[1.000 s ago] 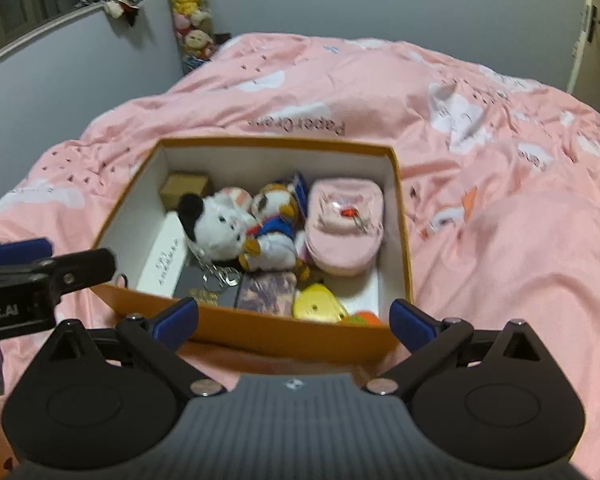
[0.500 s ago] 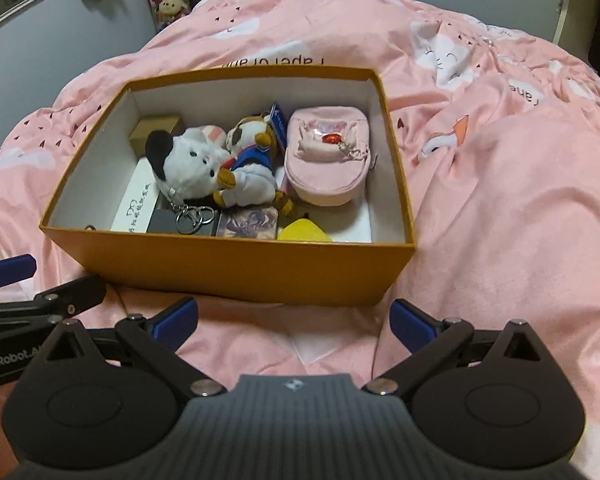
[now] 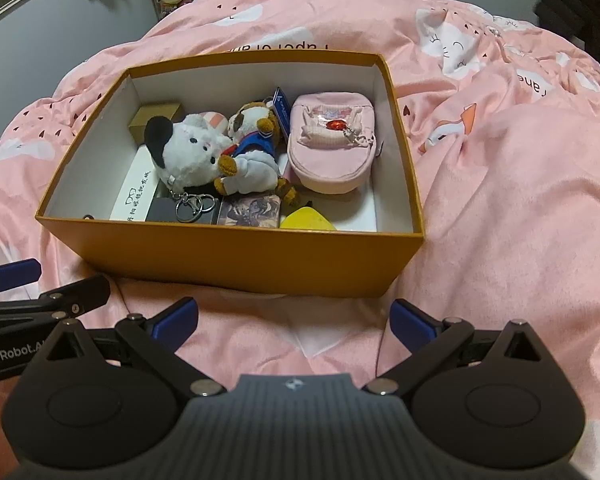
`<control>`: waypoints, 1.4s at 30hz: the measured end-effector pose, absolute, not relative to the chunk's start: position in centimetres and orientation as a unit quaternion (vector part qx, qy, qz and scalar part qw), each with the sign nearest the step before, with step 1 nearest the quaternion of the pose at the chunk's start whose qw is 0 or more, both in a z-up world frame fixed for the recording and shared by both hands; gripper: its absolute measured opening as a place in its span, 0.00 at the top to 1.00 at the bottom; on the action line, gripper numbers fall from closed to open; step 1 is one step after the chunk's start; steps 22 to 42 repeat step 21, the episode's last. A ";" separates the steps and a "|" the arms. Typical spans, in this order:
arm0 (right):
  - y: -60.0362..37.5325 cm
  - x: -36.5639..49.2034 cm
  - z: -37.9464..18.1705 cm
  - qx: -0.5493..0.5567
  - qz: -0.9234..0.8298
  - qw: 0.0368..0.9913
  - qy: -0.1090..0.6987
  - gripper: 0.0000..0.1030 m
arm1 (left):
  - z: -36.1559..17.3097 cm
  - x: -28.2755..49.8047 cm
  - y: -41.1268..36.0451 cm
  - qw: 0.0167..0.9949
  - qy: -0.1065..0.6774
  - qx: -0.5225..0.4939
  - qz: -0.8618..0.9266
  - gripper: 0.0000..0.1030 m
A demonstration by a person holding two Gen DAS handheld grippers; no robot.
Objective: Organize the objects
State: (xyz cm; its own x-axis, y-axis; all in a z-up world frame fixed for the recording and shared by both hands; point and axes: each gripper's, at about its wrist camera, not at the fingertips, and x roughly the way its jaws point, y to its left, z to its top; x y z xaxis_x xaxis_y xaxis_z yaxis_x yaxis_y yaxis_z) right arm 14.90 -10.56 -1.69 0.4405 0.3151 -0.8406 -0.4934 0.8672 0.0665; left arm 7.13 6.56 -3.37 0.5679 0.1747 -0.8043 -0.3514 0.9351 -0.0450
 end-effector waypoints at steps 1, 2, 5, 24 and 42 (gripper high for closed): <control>-10.6 14.9 -1.7 -0.095 0.239 0.843 0.473 0.01 | -3.4 7.1 6.6 0.879 0.441 -0.102 0.150 0.04; -10.6 14.9 -1.7 -0.095 0.239 0.842 0.473 0.01 | -3.4 7.1 6.6 0.879 0.441 -0.103 0.150 0.04; -10.6 14.9 -1.9 -0.096 0.239 0.841 0.476 0.01 | -3.5 7.2 6.6 0.879 0.442 -0.099 0.150 0.04; -10.5 14.9 -2.1 -0.101 0.239 0.838 0.480 0.01 | -3.7 7.1 6.6 0.880 0.441 -0.101 0.147 0.04; -10.5 14.9 -2.1 -0.101 0.239 0.838 0.480 0.01 | -3.7 7.1 6.6 0.880 0.441 -0.101 0.147 0.04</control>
